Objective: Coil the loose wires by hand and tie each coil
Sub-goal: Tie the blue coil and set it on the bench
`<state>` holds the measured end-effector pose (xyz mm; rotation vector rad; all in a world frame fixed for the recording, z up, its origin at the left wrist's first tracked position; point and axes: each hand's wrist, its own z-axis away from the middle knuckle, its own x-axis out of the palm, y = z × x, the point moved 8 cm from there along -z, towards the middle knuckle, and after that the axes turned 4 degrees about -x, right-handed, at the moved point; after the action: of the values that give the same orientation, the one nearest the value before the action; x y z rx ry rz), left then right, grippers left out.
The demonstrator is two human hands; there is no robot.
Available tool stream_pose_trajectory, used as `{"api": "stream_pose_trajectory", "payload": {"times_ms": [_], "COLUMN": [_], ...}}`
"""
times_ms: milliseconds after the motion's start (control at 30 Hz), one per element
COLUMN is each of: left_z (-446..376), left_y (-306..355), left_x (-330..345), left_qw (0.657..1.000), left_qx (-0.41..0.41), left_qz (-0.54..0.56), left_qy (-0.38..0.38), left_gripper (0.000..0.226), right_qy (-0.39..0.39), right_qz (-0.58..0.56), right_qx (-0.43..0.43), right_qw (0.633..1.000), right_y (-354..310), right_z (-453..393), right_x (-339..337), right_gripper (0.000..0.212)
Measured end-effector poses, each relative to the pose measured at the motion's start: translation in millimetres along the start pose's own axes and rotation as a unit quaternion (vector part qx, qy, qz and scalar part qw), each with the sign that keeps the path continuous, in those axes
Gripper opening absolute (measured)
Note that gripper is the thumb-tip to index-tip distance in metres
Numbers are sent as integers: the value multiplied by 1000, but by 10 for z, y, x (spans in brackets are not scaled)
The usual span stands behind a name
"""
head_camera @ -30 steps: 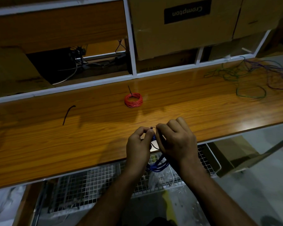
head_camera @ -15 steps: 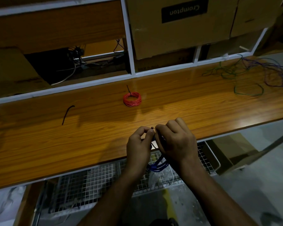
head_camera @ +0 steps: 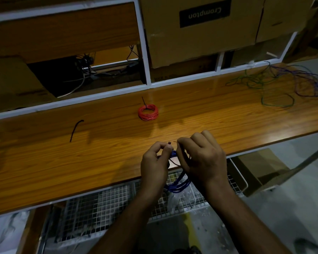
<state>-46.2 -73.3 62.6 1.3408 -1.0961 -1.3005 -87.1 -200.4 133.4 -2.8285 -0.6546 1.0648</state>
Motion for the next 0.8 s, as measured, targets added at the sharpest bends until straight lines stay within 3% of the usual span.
{"api": "stream_pose_trajectory", "payload": {"times_ms": [267,800], "left_z": [-8,-21], "left_y": [57,119], "left_x": [1,-46], "left_qw": [1000,1000], "left_qx": [2,9], "left_qz": [17,5], "left_qy": [2,9], "left_gripper": [18,17], "right_qy": [-29,-5], "right_qz": [-1,3], "right_qx": [-21,-15], "right_qw": [999,1000], "right_y": [-53,-53], "right_z": [-76,-114], "right_x": [19,15], "right_gripper": [21,21]}}
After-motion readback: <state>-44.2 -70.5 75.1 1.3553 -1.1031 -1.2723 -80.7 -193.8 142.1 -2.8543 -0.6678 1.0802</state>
